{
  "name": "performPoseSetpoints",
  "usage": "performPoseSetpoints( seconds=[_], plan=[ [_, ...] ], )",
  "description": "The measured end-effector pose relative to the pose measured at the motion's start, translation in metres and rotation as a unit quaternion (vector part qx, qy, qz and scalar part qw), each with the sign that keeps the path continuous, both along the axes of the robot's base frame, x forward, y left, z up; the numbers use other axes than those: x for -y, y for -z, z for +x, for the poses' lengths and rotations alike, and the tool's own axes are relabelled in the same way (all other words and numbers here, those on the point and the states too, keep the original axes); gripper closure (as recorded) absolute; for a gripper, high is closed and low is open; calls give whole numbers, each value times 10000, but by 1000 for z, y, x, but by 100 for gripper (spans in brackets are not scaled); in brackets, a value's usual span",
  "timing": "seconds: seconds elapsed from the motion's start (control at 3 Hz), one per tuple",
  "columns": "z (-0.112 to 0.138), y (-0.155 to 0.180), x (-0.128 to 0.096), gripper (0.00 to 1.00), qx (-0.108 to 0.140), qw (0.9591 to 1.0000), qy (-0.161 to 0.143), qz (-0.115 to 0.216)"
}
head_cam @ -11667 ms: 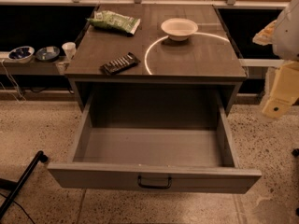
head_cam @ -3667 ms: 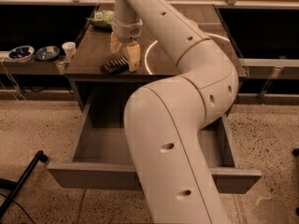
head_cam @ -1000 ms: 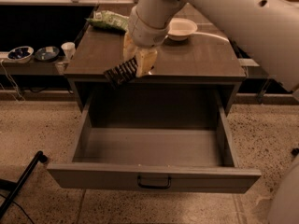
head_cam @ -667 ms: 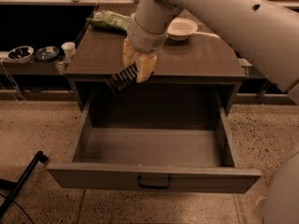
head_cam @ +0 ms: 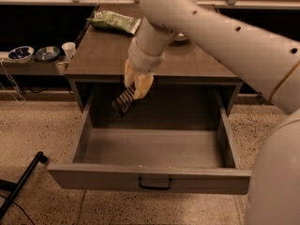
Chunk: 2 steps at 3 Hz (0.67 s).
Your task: Place rxbar chocolate into top drawer
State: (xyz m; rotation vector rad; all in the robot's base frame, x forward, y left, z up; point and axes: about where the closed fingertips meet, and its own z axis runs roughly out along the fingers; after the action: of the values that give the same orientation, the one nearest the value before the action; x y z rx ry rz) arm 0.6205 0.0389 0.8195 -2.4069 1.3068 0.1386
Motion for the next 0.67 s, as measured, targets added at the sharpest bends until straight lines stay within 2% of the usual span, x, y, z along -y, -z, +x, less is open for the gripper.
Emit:
performPoseSetpoints(
  seconds=[0.33,0.67],
  plan=[
    [-13,110,37,100,-537,9958,731,123],
    [-6,195,53,100,-618,9900,1209,376]
  ],
)
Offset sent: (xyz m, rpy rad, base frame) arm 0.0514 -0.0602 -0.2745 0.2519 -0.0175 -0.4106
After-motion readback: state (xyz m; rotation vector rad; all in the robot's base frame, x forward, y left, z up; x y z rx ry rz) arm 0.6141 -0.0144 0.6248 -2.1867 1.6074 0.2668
